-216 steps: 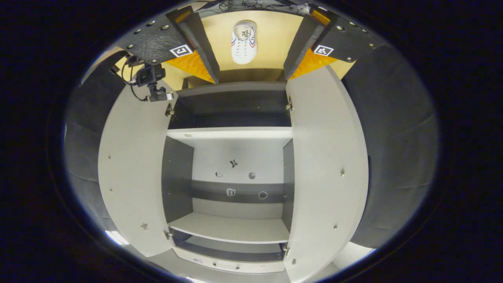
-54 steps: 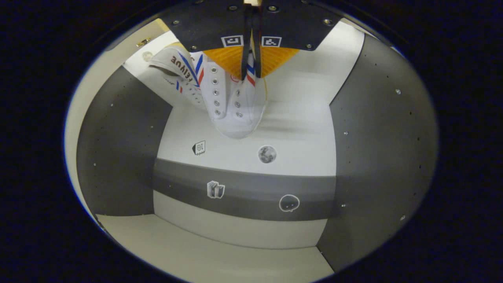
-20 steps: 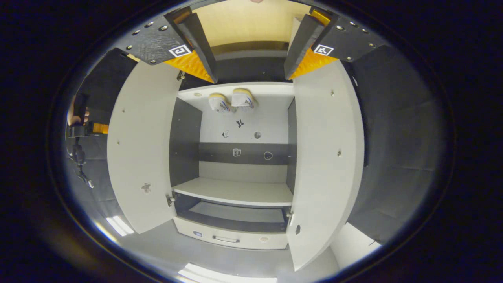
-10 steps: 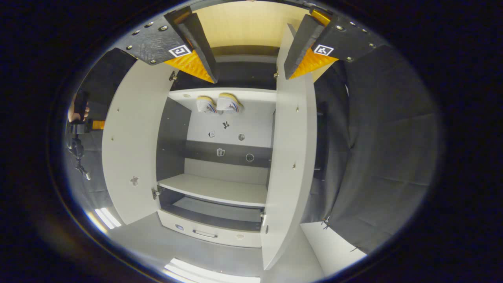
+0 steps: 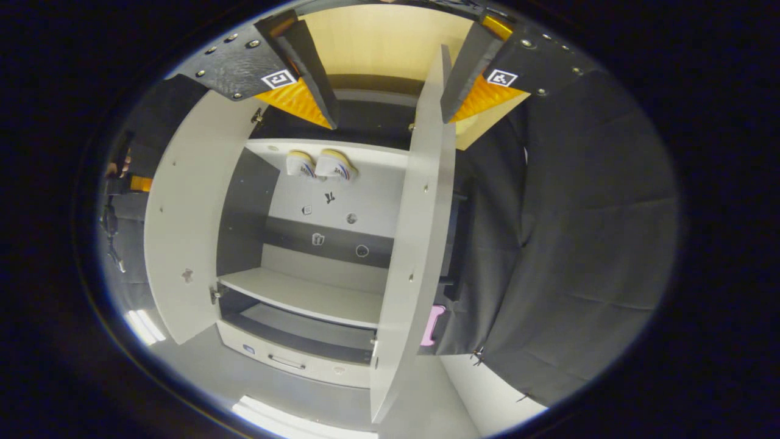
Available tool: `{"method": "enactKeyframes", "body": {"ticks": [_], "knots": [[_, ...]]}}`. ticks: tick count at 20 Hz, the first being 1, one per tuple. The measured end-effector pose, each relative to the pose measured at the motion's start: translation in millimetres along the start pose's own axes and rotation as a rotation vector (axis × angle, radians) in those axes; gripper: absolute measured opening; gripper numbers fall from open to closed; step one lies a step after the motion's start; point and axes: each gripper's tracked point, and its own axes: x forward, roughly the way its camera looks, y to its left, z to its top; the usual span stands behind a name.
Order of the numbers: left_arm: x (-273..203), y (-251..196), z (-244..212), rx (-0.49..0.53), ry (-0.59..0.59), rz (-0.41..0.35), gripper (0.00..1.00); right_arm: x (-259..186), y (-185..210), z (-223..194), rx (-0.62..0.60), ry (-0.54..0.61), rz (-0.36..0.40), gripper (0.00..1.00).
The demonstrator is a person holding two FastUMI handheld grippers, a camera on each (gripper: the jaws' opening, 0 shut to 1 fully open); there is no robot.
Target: Grab one shoe with the right hand and put it into the shoe cabinet, grab the other shoe with the left hand and put it into the shoe cabinet; then close the right door with the right hand and the left door with the left hand.
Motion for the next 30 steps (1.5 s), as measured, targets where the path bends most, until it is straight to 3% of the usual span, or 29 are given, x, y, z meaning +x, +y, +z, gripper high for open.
{"method": "enactKeyframes", "body": {"ticks": [6, 8, 9, 11, 12, 15, 21, 24, 28, 30], "knots": [[-1, -5, 4, -0.041, 0.002, 0.006, 0.95, 2, 58, 2, 0.049, -0.049, 0.135, 0.89], [-6, 4, 3, -0.045, -0.001, 0.029, 0.97, 6, 74, 2, 0.025, -0.052, 0.156, 0.93], [-11, 10, 4, -0.045, -0.003, 0.042, 0.97, 9, 85, 4, 0.021, -0.058, 0.173, 0.89], [-18, 22, 6, -0.052, 0.004, 0.062, 0.96, 13, 109, 3, 0.033, -0.052, 0.219, 0.94], [-19, 25, 6, -0.056, 0.003, 0.068, 0.97, 15, 122, 0, 0.04, -0.04, 0.242, 0.9], [-27, 50, 9, -0.047, 0.004, 0.104, 0.96, 16, 155, 9, 0.02, -0.06, 0.306, 0.96], [-24, 113, 49, 0.074, -0.066, 0.191, 0.95, 8, 160, 14, -0.025, -0.125, 0.274, 0.93], [-11, 140, 81, 0.099, -0.109, 0.201, 0.95, 0, 148, 6, -0.011, -0.113, 0.237, 0.97], [15, 167, 117, 0.124, -0.153, 0.167, 0.95, -13, 132, -3, 0.04, -0.094, 0.195, 0.96], [41, 169, 119, 0.129, -0.12, 0.091, 0.95, -20, 122, -6, 0.045, -0.092, 0.167, 0.96]]}}
